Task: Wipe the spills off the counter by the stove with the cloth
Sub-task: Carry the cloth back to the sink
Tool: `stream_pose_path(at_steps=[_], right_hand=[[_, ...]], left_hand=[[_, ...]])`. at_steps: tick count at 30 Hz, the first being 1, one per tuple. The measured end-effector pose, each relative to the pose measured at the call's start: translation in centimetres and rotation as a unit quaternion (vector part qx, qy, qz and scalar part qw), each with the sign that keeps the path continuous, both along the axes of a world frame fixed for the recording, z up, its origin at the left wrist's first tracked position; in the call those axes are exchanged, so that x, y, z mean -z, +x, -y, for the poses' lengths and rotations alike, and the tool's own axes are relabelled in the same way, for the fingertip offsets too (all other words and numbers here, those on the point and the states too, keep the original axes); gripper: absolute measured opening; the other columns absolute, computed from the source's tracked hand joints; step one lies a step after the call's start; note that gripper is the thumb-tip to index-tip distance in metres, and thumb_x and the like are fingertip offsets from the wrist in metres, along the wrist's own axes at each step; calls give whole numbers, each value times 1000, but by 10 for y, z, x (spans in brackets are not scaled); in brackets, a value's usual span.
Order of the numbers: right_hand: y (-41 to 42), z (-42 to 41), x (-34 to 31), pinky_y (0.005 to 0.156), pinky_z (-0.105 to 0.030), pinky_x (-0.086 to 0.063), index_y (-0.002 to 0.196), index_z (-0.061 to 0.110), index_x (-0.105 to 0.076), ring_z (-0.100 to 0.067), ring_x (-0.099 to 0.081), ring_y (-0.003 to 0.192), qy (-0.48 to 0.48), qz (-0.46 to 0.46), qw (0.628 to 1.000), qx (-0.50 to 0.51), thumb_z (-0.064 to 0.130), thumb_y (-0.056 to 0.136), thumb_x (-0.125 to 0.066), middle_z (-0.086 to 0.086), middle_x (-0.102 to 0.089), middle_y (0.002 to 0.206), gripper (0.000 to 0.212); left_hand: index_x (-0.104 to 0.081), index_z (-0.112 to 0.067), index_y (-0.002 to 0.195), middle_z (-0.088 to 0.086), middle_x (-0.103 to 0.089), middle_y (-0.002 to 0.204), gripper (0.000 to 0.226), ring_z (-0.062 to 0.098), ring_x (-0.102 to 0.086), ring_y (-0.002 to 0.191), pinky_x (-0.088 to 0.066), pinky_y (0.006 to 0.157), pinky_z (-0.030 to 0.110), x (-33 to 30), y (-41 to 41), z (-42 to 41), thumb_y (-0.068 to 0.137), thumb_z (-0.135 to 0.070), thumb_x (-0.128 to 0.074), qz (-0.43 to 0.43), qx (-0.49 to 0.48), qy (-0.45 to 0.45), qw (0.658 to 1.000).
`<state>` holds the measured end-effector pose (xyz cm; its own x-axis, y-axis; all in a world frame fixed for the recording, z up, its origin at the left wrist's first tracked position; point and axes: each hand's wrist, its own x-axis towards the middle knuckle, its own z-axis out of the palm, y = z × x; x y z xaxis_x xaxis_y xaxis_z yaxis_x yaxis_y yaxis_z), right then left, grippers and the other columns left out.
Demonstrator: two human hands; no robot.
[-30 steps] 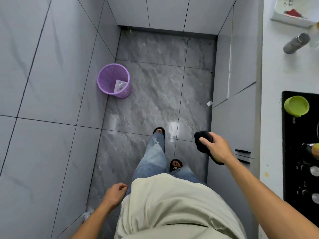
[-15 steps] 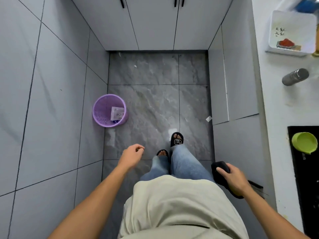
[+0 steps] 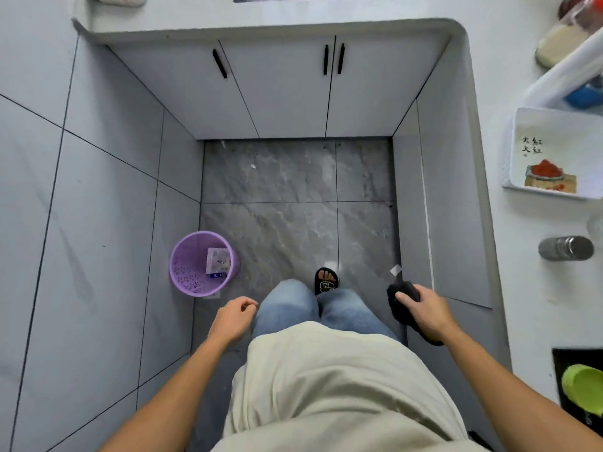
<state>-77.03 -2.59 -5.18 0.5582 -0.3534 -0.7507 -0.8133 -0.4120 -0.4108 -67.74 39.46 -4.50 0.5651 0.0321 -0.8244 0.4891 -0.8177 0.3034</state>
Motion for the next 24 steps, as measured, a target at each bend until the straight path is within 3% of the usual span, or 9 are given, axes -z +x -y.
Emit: stream_pose_path(at_steps=[7,13,18,21,24], right_hand=[[177,-8,-20,68,-29,-45,100,28,-70,-12,-65,86,3,74,995,-62,42,99,-65,8,-73,90,14],[276,-13,-27,65,-24,-45,94,27,-68,-2,-63,84,-5,77,995,-65,44,98,-64,12,-71,86,17],[304,-7,-24,63,-26,-44,90,26,-67,-9,-64,81,-18,39,998,-43,42,97,-65,9,-72,85,18],[304,3,-22,65,-23,-44,98,24,-70,-7,-63,84,-20,14,999,-22,39,99,-64,6,-73,92,16],[303,15,-18,66,-26,-46,94,26,-70,-15,-66,86,-23,-8,1000,2,36,99,-67,4,-75,92,12]], left_hand=[[-77,-32,97,-8,-79,107,20,17,-72,102,-53,87,31,4,18,-29,105,-29,-58,-90,3,39,995],[-65,-19,77,2,-74,88,31,20,-61,85,-42,69,31,12,104,-31,106,-21,-56,-91,-4,29,995],[-75,-13,88,0,-77,94,27,24,-67,93,-48,81,35,7,221,-2,104,-21,-54,-50,-1,7,999],[-78,-20,99,-2,-79,101,23,22,-71,99,-54,93,34,3,295,29,103,-22,-55,-13,20,-19,1000],[-78,-31,107,-7,-80,107,24,19,-72,104,-55,100,37,-7,366,61,102,-29,-54,25,32,-41,998]])
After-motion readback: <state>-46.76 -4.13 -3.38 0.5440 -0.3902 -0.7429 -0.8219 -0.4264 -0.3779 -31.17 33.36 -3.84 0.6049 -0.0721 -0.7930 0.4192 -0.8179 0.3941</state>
